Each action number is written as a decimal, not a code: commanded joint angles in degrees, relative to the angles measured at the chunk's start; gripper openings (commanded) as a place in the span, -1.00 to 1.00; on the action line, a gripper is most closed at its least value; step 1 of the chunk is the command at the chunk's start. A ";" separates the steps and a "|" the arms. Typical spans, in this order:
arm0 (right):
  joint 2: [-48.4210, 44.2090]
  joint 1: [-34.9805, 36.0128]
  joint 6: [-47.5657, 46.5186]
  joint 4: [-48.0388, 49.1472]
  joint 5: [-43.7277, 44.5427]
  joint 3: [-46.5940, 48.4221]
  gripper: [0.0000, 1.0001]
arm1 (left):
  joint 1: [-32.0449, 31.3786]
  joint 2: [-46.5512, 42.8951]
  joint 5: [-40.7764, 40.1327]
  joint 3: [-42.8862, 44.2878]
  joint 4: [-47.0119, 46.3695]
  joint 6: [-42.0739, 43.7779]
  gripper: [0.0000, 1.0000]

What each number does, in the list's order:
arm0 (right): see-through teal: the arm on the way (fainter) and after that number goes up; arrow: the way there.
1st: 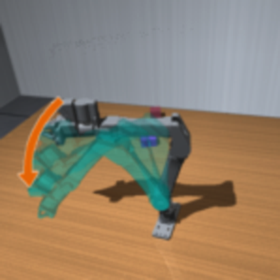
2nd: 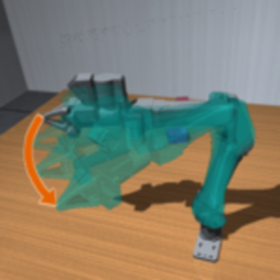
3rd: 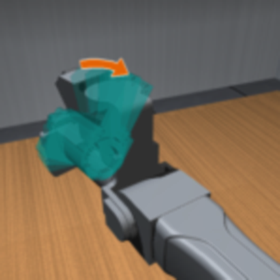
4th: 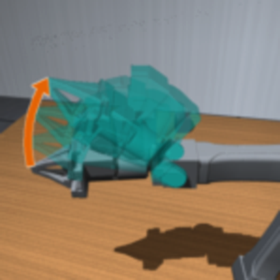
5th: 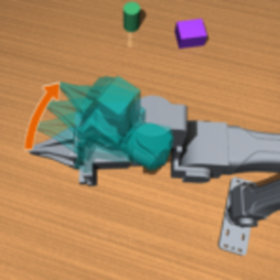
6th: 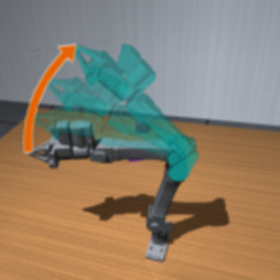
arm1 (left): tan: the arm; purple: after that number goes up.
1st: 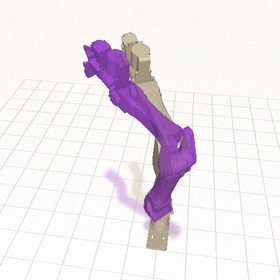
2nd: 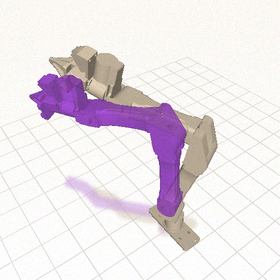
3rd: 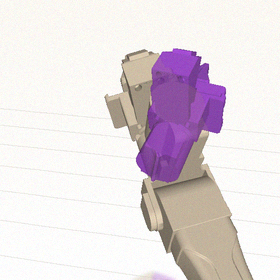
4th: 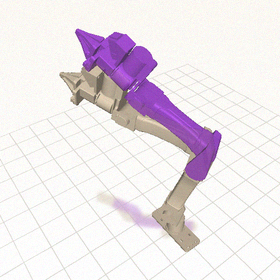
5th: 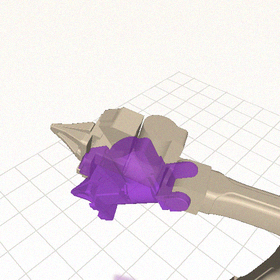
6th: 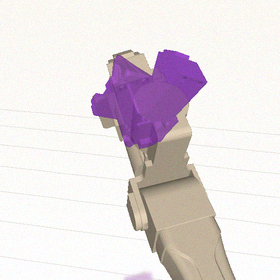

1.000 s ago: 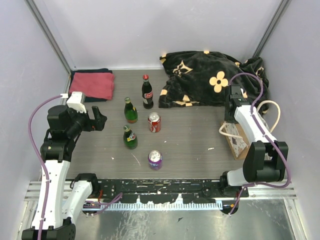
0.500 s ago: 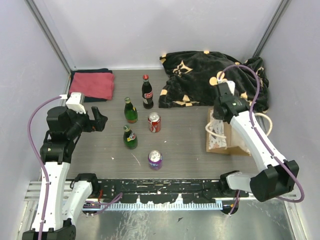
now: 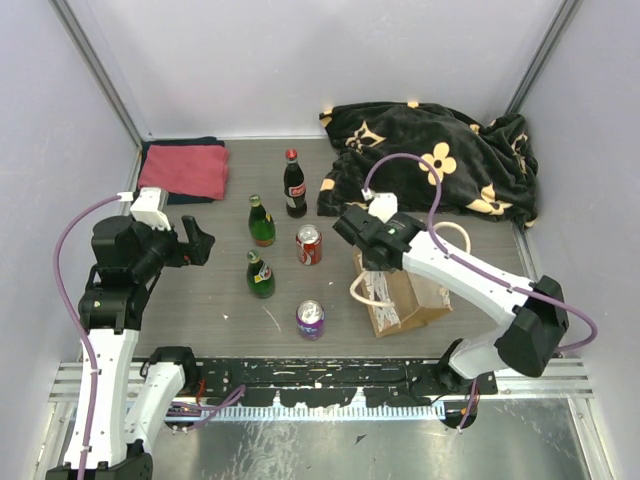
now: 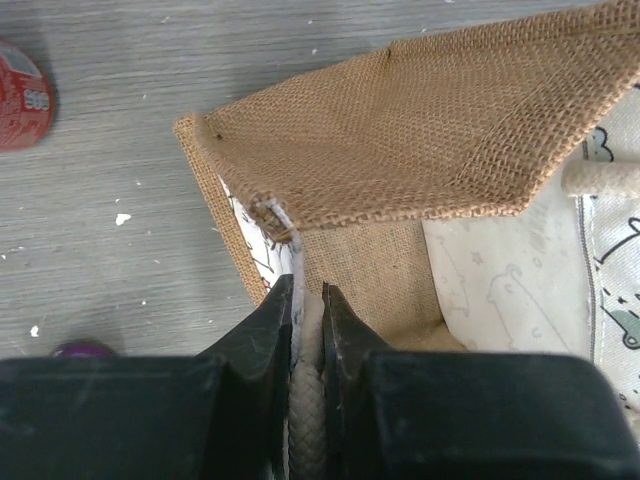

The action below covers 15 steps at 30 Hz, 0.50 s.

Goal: Place the beverage into the canvas bag

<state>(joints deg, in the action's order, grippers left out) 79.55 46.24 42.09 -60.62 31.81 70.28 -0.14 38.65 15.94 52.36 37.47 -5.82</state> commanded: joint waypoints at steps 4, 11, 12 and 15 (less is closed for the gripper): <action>5.83 2.28 8.02 1.13 3.27 6.33 -0.98 | 0.29 -0.68 0.92 0.33 0.35 0.18 0.96; 12.24 2.28 10.99 3.66 2.99 9.84 -0.98 | 0.30 -1.12 0.77 -0.04 0.58 0.75 0.96; 13.28 2.30 11.80 3.85 2.99 10.01 -0.98 | 0.27 -1.16 0.70 -0.01 0.59 0.73 0.96; 14.80 2.07 14.82 4.99 2.69 9.97 -0.98 | 0.24 -1.17 0.73 -0.01 0.75 0.73 0.96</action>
<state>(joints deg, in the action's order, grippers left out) 93.25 48.38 51.24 -58.35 32.45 78.15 -0.14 38.06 15.94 52.36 37.60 -5.63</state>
